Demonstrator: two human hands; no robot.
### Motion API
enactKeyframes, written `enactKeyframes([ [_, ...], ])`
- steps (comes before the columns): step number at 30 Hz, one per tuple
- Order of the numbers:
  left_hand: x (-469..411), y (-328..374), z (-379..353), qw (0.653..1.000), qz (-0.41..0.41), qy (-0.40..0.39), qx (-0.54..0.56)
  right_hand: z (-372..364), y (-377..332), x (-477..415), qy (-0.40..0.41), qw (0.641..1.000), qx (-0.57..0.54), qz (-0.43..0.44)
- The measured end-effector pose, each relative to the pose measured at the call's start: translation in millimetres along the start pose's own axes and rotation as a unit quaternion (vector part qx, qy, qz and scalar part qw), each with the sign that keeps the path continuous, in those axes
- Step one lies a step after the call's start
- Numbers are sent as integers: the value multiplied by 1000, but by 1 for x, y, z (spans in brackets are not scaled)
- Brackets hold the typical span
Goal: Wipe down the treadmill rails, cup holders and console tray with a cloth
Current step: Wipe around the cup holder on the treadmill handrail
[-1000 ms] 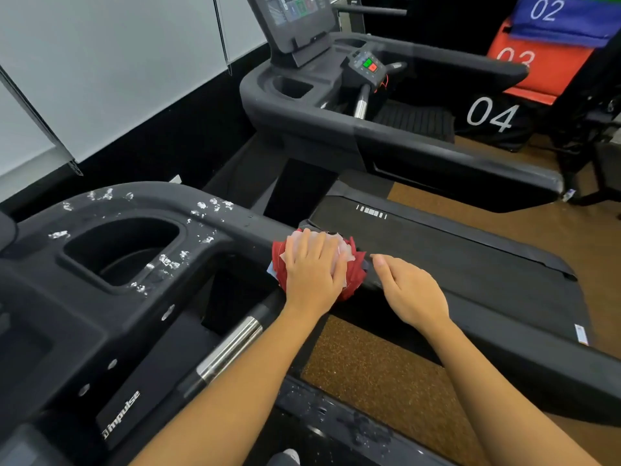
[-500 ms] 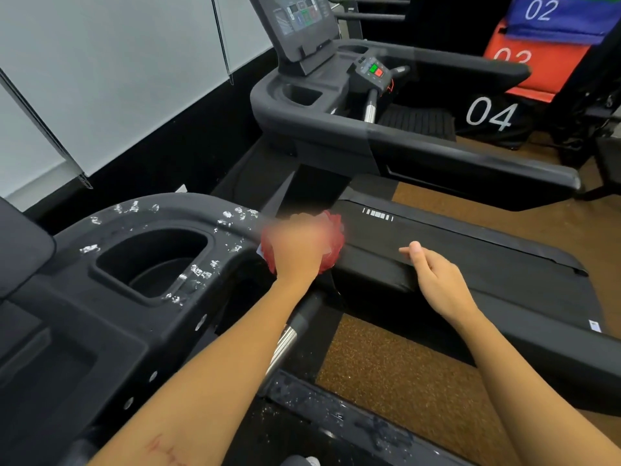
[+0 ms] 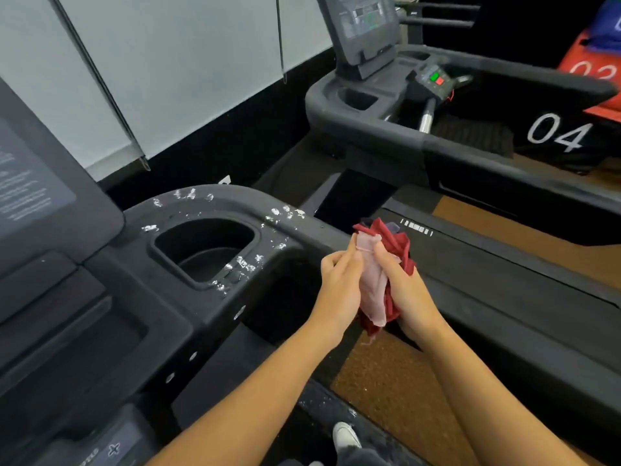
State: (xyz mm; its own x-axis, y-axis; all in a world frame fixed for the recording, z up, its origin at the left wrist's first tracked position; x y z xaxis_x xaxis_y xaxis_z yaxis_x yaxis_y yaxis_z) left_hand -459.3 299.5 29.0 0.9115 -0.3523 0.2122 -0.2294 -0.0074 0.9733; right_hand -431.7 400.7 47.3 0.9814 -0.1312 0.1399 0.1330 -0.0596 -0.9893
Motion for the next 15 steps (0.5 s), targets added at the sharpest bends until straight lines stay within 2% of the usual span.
enactKeyframes([
  [2, 6, 2, 19, 997, -15, 38, -63, 0, -5, -13, 8, 1000, 2, 7],
  [4, 15, -1, 39, 976, -56, 84, -194, 1, -14, -30, 32, 998, 48, 32],
  [6, 23, -7, 61, 938, -87, 147, -302, -1, -25, -49, 49, 987, 130, 84],
  [8, 27, -12, 85, 890, -109, 219, -385, -5, -25, -69, 27, 969, 221, 105],
  [10, 32, -11, 108, 838, -123, 292, -443, -13, -11, -88, -21, 919, 385, 83],
  [12, 37, -9, 131, 794, -114, 353, -482, -26, 11, -99, -59, 832, 548, 65],
  [13, 40, -8, 142, 777, -104, 375, -496, -33, 18, -102, -60, 796, 598, 74],
  [15, 48, -8, 166, 750, -80, 411, -512, -45, 23, -109, -40, 760, 638, 112],
])
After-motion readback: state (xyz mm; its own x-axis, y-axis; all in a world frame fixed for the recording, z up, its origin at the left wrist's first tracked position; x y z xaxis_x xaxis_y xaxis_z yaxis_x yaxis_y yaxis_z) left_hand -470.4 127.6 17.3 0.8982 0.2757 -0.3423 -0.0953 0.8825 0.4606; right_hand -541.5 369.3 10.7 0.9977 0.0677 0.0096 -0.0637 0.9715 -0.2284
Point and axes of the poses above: each hand's wrist, its own x-axis away from the middle knuckle, its own z-axis out of the back of the hand, y = z × x, the point moved 1 cm from there along -x, towards the middle knuckle, and after that the axes turned 2 degrees about -y, right-handed, at the moved point
